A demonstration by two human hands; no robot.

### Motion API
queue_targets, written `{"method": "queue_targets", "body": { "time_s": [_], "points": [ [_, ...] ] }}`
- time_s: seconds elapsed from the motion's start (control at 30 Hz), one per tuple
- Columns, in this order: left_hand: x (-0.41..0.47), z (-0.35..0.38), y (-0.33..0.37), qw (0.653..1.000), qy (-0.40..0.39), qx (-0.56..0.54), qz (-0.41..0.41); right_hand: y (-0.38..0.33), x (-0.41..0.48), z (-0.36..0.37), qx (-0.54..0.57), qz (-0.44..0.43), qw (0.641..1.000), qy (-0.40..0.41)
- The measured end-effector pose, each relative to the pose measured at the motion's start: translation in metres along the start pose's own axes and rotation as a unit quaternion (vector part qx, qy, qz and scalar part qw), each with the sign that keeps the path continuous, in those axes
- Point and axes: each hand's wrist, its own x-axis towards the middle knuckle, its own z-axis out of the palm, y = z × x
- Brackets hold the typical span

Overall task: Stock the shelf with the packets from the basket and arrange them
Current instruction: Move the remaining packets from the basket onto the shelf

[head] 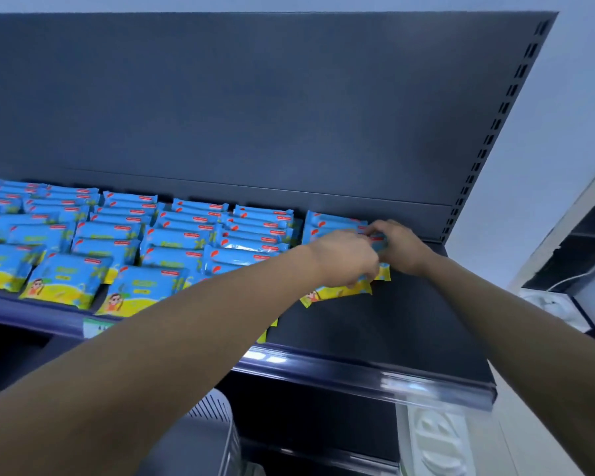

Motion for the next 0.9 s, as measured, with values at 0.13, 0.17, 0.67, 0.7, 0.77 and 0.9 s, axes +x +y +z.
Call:
{"method": "queue_targets", "body": {
  "time_s": [0.13, 0.17, 0.67, 0.7, 0.77, 0.9],
  "points": [
    [0.009, 0.025, -0.006, 0.997, 0.076, -0.034, 0.000, 0.009, -0.001, 0.000, 0.012, -0.001, 1.000, 0.009],
    [0.008, 0.030, -0.010, 0.992, 0.095, -0.076, -0.013, 0.011, -0.001, 0.001, 0.013, -0.004, 1.000, 0.012],
    [0.001, 0.066, -0.021, 0.953, 0.048, -0.245, -0.172, 0.021, -0.003, 0.005, 0.072, 0.014, 0.997, 0.039],
    [-0.001, 0.066, -0.021, 0.959, 0.036, -0.221, -0.174, 0.022, -0.003, 0.005, 0.071, 0.023, 0.996, 0.041],
    [-0.005, 0.068, -0.023, 0.960, 0.015, -0.213, -0.180, 0.023, -0.006, 0.004, 0.076, 0.047, 0.995, 0.034],
    [0.001, 0.063, -0.025, 0.941, 0.049, -0.271, -0.198, 0.022, -0.010, 0.005, 0.115, 0.073, 0.990, 0.026]
  ]
}}
